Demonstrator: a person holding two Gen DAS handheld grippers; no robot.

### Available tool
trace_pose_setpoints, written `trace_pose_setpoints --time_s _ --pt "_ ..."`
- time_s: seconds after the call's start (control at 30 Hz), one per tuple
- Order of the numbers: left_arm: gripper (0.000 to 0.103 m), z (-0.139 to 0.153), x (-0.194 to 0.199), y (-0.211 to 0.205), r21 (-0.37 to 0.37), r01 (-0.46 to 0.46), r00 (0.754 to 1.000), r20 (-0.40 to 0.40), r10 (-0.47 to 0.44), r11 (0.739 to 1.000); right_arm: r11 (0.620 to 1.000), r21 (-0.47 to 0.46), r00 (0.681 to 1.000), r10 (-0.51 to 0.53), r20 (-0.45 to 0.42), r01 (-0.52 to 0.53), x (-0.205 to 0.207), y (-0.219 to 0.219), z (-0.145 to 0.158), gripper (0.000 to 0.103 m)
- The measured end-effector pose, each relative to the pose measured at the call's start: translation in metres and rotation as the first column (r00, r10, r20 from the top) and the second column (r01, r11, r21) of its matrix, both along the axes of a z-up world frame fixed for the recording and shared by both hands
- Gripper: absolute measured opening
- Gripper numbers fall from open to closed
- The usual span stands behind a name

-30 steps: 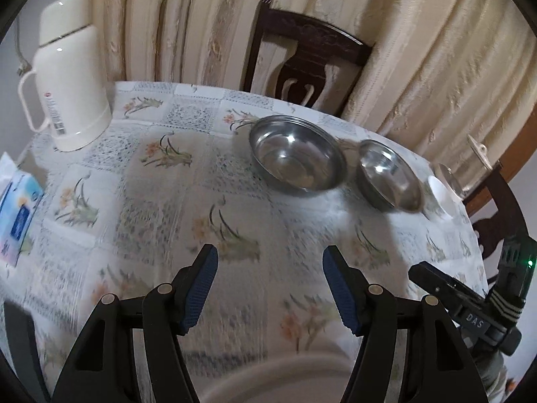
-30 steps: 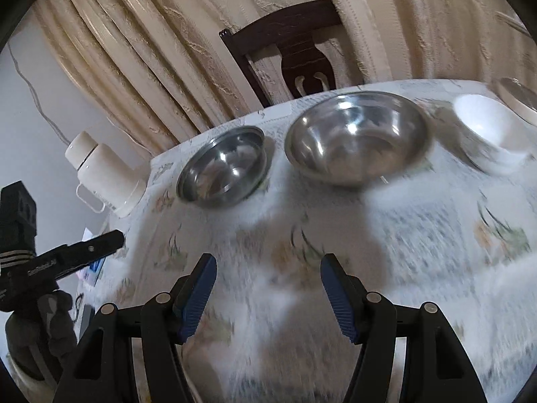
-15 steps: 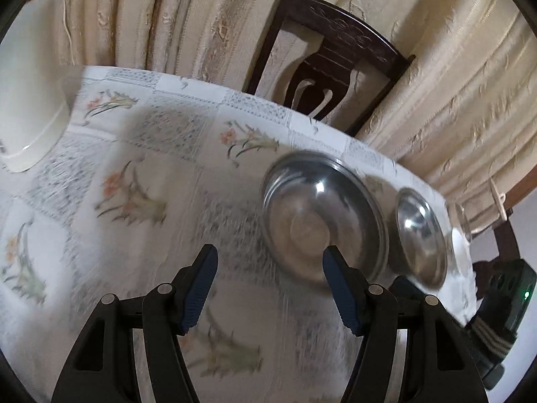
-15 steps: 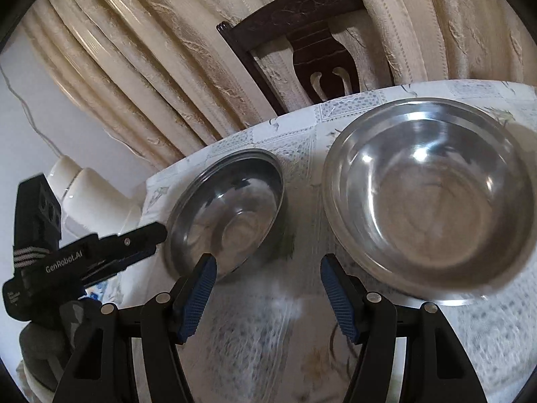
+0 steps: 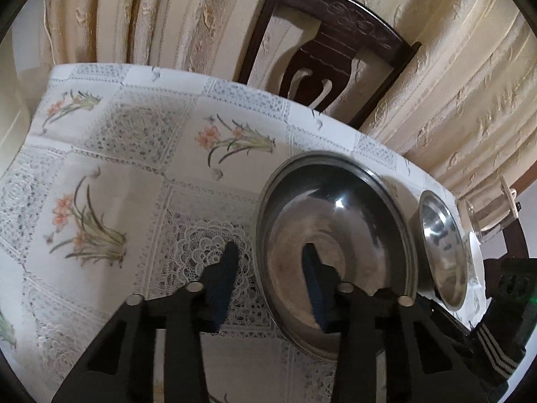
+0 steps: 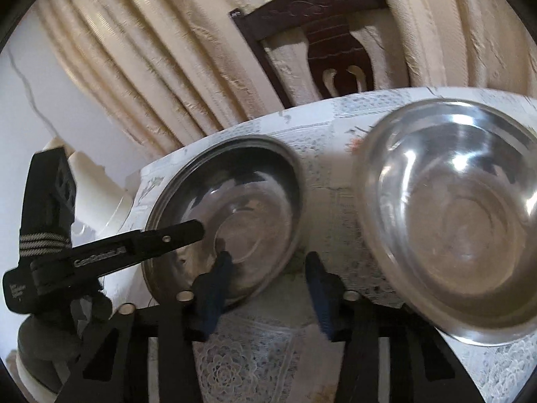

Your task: Organize plates and bowls

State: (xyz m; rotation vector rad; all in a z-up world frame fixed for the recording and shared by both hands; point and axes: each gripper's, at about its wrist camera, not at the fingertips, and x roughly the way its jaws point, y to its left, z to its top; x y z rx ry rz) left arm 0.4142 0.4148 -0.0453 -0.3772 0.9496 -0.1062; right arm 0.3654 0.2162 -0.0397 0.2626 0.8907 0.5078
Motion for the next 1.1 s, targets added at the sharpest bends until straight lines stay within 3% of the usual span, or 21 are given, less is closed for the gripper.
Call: trace_pose_setpoints --time_s 0.13,0.37,0.5,0.7,1.1 --pt "0.03 0.002 -0.004 -0.007 0.022 0.014 1.0 0.007 -0.014 1.0 1.0 -0.029 1.0 0.008 0.027 -0.007 -0.004 0.002 0.001 0.038" --pt "0.03 0.011 -0.016 -0.015 0.067 -0.002 1.0 0.03 0.0 0.998 1.0 -0.001 0.998 0.012 0.063 -0.011 -0.011 -0.004 0.013 0.037" --pt "0.03 0.025 -0.022 -0.022 0.101 -0.006 0.999 0.053 0.001 0.995 1.0 0.0 0.994 0.011 0.107 -0.011 -0.019 -0.008 0.027 0.037" --pt "0.03 0.05 -0.03 -0.036 0.117 0.001 0.995 0.099 -0.012 0.993 1.0 0.022 0.995 -0.018 0.102 0.016 -0.021 -0.024 0.041 0.037" --pt "0.03 0.062 -0.007 -0.125 0.156 0.124 0.986 0.096 -0.14 0.98 0.986 0.009 0.982 -0.167 0.082 0.167 -0.018 -0.106 0.049 0.037"
